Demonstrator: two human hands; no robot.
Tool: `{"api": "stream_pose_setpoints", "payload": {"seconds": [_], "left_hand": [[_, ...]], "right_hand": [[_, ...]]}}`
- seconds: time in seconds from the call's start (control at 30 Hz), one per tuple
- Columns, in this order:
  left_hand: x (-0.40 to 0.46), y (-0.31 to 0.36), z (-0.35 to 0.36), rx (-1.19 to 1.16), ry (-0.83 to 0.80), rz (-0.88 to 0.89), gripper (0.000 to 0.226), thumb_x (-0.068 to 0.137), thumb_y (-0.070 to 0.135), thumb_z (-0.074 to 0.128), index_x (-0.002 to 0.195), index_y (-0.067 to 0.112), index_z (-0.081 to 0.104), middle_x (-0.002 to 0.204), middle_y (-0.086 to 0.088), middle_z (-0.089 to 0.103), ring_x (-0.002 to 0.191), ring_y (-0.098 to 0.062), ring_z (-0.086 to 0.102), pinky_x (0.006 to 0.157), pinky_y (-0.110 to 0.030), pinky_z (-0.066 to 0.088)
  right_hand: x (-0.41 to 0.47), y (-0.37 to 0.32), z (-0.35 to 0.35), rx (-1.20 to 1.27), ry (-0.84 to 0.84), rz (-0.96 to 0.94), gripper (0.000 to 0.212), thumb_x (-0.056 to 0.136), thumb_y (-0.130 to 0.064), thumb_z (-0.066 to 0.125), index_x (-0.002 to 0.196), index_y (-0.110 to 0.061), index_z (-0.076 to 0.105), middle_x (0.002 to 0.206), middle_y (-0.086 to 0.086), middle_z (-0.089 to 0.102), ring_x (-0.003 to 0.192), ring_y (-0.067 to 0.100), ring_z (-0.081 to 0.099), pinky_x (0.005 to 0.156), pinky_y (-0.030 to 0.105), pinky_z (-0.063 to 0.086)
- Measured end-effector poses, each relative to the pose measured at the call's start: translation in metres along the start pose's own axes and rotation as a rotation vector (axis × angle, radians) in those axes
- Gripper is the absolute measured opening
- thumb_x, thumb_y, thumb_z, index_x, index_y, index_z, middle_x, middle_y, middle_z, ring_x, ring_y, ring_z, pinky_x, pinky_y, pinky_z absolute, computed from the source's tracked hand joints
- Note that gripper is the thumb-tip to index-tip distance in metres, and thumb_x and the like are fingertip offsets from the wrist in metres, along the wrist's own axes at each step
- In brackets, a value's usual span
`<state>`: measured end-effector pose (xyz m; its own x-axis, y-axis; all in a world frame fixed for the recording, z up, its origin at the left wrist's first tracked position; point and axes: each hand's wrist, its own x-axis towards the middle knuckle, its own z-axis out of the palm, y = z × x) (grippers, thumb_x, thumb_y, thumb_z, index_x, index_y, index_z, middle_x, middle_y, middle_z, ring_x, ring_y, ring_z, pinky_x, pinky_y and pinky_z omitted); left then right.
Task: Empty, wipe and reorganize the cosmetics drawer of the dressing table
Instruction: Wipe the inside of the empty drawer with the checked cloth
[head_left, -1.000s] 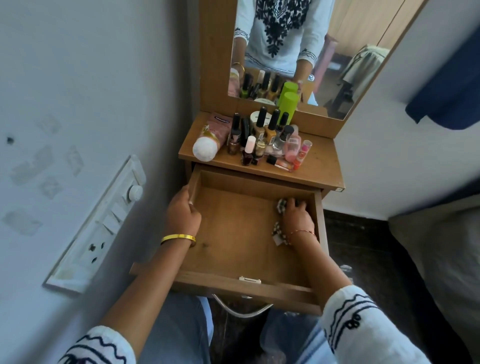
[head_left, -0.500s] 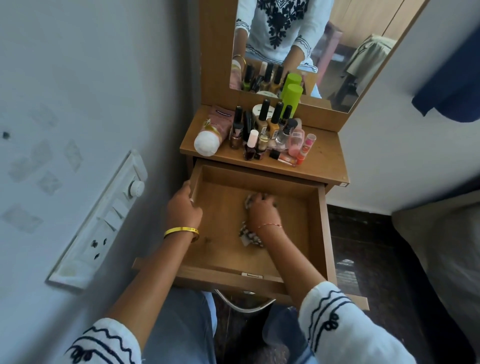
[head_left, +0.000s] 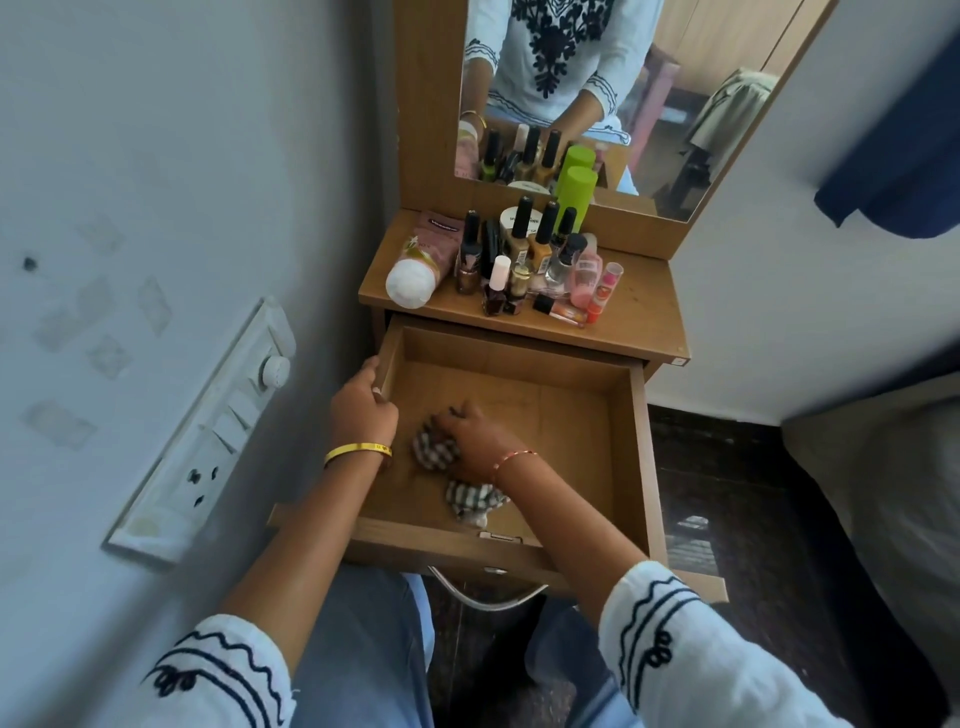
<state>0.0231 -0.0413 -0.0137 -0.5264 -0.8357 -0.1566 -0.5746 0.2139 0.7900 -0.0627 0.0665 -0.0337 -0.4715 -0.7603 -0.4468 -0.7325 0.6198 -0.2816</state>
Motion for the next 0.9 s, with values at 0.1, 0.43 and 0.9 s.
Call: {"api": "stream_pose_setpoints", "payload": {"seconds": [0.1,0.43,0.9], "left_hand": [[-0.003,-0.002,0.000,0.030,-0.008,0.014,0.053,0.093,-0.001,0.034,0.142,0.021,0.034,0.136,-0.015,0.050,0.115,-0.038,0.052,0.095,-0.043,0.047],[0.001,-0.004,0.002,0.035,-0.005,0.029,0.053,0.092,-0.002,0.037,0.141,0.018,0.035,0.138,-0.015,0.048,0.123,-0.036,0.048,0.102,-0.042,0.041],[0.017,-0.011,0.000,-0.192,-0.082,-0.081,0.044,0.093,0.004,0.043,0.136,0.010,0.043,0.141,-0.008,0.046,0.131,-0.028,0.042,0.108,-0.032,0.033]], "right_hand": [[-0.006,0.034,-0.013,-0.012,0.097,0.172,0.058,0.089,-0.009,0.051,0.142,-0.023,0.030,0.144,0.018,0.028,0.116,0.040,0.052,0.097,0.044,0.048],[-0.035,0.072,-0.002,-0.062,0.025,0.633,0.055,0.095,-0.010,0.043,0.144,-0.013,0.019,0.148,0.020,0.023,0.127,0.038,0.043,0.096,0.046,0.045],[-0.014,-0.002,0.002,0.086,-0.009,0.364,0.044,0.095,-0.012,0.043,0.138,-0.004,0.034,0.137,0.022,0.039,0.124,0.035,0.046,0.099,0.039,0.042]]}}
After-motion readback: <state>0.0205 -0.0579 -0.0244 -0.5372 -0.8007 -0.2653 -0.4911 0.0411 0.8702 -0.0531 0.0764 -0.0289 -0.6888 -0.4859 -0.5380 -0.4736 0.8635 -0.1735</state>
